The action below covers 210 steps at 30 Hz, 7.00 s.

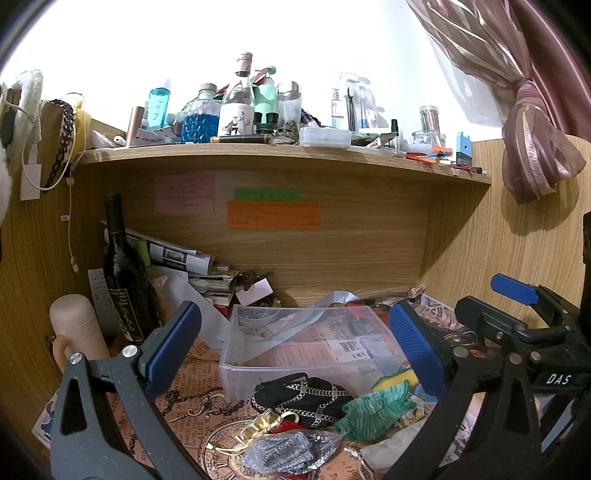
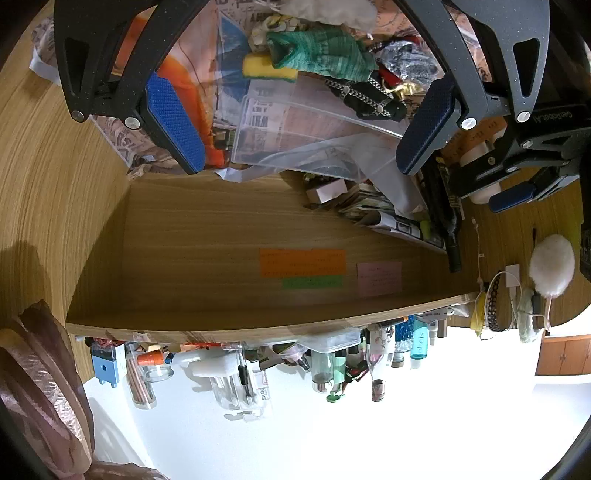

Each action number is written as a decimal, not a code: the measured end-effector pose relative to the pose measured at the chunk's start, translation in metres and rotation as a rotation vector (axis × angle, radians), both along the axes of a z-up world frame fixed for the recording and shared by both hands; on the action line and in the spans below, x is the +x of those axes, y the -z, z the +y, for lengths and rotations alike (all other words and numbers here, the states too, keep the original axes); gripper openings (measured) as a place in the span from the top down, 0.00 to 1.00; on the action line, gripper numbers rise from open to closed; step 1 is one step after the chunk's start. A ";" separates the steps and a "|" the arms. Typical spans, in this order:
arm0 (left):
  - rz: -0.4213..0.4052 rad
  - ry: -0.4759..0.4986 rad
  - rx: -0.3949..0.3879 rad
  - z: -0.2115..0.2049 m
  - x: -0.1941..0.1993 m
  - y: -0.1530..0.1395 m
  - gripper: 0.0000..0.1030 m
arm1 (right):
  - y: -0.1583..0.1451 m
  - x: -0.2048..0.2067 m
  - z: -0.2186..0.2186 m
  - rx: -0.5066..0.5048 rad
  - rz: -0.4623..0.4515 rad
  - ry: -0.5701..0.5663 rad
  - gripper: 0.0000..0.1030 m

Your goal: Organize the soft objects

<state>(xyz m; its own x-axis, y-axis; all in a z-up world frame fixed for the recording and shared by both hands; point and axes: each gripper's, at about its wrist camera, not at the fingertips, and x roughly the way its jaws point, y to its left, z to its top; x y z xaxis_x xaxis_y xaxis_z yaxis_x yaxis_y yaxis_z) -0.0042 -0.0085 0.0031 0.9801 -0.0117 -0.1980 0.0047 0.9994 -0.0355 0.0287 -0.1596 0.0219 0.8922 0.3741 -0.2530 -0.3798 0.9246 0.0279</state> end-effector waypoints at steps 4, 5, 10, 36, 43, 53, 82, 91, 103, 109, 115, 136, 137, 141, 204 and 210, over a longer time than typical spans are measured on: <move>0.001 0.000 -0.003 0.000 0.000 0.000 0.00 | 0.000 0.000 0.001 -0.002 -0.001 0.000 0.00; 0.003 0.003 -0.004 0.000 0.000 0.000 0.00 | 0.000 0.000 0.000 -0.001 0.000 -0.002 0.00; 0.030 0.014 -0.005 -0.004 0.001 0.004 0.00 | 0.004 0.004 0.002 -0.004 0.022 -0.010 0.00; 0.377 0.027 -0.077 0.019 0.010 0.102 0.17 | 0.078 0.011 -0.009 -0.057 0.354 -0.091 0.18; 0.424 0.018 -0.077 0.019 0.024 0.118 0.17 | 0.105 0.009 0.001 -0.099 0.461 -0.140 0.18; 0.487 0.054 -0.128 0.023 0.040 0.140 0.51 | 0.126 0.012 0.006 -0.143 0.532 -0.167 0.48; 0.210 0.059 -0.131 0.031 0.030 0.060 0.74 | 0.032 0.027 -0.011 0.003 0.174 -0.106 0.79; 0.170 0.034 -0.104 0.038 0.070 0.038 0.74 | 0.016 0.064 0.001 0.000 0.111 -0.091 0.79; 0.332 0.059 -0.076 0.044 0.161 0.050 0.74 | 0.034 0.124 0.026 -0.085 0.197 -0.104 0.79; 0.467 0.093 -0.082 0.049 0.203 0.073 0.74 | 0.051 0.152 0.036 -0.158 0.279 -0.114 0.79; 0.564 0.102 -0.070 0.053 0.230 0.092 0.74 | 0.072 0.176 0.045 -0.228 0.373 -0.123 0.79; 0.507 0.085 -0.026 0.052 0.212 0.076 0.46 | 0.072 0.180 0.044 -0.220 0.385 -0.092 0.41; 0.486 0.081 -0.022 0.051 0.205 0.071 0.42 | 0.069 0.177 0.042 -0.212 0.376 -0.091 0.40; 0.427 0.075 -0.006 0.047 0.183 0.055 0.37 | 0.055 0.163 0.035 -0.187 0.335 -0.085 0.39; 0.334 0.169 -0.032 0.024 0.087 0.073 0.75 | 0.064 0.078 -0.031 0.018 0.347 -0.058 0.48; 0.251 0.153 -0.015 0.022 0.084 0.047 0.76 | 0.054 0.081 -0.027 0.037 0.307 -0.068 0.48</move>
